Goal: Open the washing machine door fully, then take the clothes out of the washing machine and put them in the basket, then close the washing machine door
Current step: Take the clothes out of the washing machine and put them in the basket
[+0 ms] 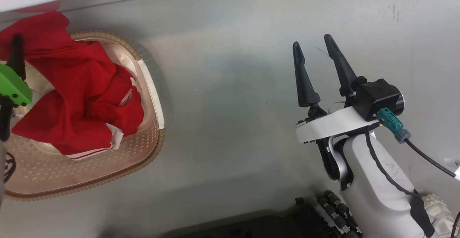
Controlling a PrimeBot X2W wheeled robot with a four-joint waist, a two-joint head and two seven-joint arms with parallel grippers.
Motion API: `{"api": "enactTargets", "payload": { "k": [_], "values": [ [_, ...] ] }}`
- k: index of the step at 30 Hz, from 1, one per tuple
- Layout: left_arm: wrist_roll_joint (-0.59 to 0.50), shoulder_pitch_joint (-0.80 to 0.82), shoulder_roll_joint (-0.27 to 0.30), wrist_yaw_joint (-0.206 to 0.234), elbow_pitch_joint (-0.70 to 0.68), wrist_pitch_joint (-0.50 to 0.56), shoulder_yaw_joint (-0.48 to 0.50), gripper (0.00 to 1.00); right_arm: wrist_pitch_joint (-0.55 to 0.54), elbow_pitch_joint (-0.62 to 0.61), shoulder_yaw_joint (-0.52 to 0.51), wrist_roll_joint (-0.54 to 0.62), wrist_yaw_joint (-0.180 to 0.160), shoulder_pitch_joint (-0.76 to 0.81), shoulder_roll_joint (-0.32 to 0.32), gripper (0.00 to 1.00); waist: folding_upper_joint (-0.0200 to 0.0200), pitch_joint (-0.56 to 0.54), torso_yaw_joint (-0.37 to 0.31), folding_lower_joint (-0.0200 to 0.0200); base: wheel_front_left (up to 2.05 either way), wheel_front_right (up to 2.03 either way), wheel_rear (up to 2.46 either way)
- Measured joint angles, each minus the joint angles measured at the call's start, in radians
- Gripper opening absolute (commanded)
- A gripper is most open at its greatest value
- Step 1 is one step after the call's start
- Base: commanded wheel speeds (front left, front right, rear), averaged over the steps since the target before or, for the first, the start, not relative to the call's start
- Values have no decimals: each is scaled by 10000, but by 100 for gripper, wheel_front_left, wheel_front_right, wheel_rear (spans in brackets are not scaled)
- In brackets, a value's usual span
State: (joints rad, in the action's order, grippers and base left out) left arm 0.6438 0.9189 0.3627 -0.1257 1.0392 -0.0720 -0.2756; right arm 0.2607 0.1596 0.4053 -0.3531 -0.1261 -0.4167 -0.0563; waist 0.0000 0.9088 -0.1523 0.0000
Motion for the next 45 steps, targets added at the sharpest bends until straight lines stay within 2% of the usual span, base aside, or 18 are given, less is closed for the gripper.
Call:
{"api": "enactTargets", "payload": {
  "k": [3,4,5,6,10,21,33,44,45],
  "values": [
    [31,103,-6,0,121,21,8,100,0,0,-4,0,0,-101,0,100,0,20,14,0,0,0,0],
    [52,117,-15,0,132,17,17,91,0,-2,-2,0,0,-114,0,100,0,20,22,0,0,0,0],
    [56,135,-33,0,130,15,-27,35,0,0,-6,0,0,-121,0,100,0,15,32,0,0,0,0],
    [56,142,-65,0,127,0,-82,0,0,13,-36,2,0,-123,2,100,0,2,47,0,0,0,0],
    [56,142,-314,0,125,-115,-209,0,0,59,-96,4,0,-175,0,100,0,-105,130,0,0,0,0],
    [-2,-3,-531,0,33,-1101,-512,0,0,272,-169,19,0,-292,-2,100,0,-619,340,0,0,0,0],
    [144,-2369,-1616,0,224,-901,-1749,0,0,560,-313,50,0,-255,-8,100,0,-1510,684,-1,0,0,0],
    [328,-2764,-1459,0,380,-825,-1854,0,0,571,-98,213,0,-250,-13,100,0,-1507,851,0,0,0,0],
    [341,-2762,-1432,0,378,-928,-1831,24,0,571,-105,213,0,-250,-15,100,0,-1479,837,0,0,0,0]
  ]
}}
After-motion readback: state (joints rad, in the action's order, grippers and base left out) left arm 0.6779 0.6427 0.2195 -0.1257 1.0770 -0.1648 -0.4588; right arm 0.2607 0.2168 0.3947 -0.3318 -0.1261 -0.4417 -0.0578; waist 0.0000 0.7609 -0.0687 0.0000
